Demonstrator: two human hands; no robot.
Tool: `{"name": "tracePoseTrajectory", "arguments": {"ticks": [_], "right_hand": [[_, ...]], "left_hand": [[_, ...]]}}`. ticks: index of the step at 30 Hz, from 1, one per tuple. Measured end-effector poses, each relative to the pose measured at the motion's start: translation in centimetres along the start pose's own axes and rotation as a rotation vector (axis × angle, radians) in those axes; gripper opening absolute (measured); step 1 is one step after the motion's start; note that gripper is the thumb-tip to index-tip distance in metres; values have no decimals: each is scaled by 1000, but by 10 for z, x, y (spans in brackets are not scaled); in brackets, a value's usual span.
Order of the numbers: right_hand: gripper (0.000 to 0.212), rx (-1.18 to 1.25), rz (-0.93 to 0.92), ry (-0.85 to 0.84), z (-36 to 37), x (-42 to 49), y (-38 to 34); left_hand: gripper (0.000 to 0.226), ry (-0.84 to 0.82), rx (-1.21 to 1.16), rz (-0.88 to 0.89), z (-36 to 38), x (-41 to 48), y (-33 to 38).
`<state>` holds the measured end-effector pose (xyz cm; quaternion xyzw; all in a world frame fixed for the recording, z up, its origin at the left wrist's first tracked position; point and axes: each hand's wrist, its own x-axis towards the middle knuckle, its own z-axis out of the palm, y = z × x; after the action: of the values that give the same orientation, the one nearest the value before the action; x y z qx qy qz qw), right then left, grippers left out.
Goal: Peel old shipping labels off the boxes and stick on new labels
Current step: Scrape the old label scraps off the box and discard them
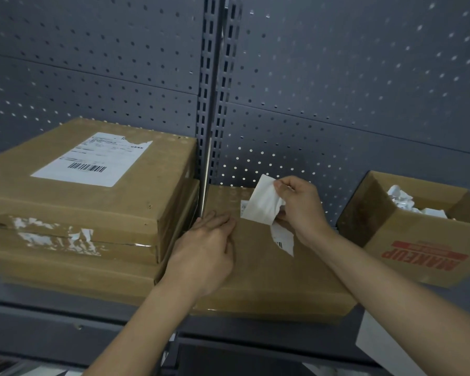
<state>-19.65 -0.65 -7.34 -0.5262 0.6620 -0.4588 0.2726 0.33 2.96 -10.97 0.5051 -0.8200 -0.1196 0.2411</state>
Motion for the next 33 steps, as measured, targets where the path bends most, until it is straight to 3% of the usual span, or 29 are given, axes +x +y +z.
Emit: {"name": "tracePoseTrajectory", "arguments": {"ticks": [4, 9, 14, 19, 22, 24, 27, 33], "right_hand": [[42, 65, 27, 62, 1, 2, 5], [17, 227, 78, 174, 10, 7, -3], [30, 168, 165, 222, 19, 19, 1], [22, 352, 308, 232, 16, 35, 5], [17, 601, 401, 169, 12, 30, -7], [31, 696, 430, -4, 7, 23, -11], [29, 749, 389, -198, -9, 10, -19], [25, 672, 246, -227, -12, 4, -26]], "left_hand": [[54, -24, 44, 16, -1, 1, 2], [52, -26, 79, 20, -3, 2, 5], [52, -1, 68, 24, -1, 1, 4], [52, 4, 54, 24, 0, 0, 3], [53, 15, 57, 16, 3, 1, 4], [55, 18, 59, 12, 3, 0, 5], [52, 31, 45, 1, 4, 1, 4], [51, 24, 56, -4, 2, 3, 7]]}}
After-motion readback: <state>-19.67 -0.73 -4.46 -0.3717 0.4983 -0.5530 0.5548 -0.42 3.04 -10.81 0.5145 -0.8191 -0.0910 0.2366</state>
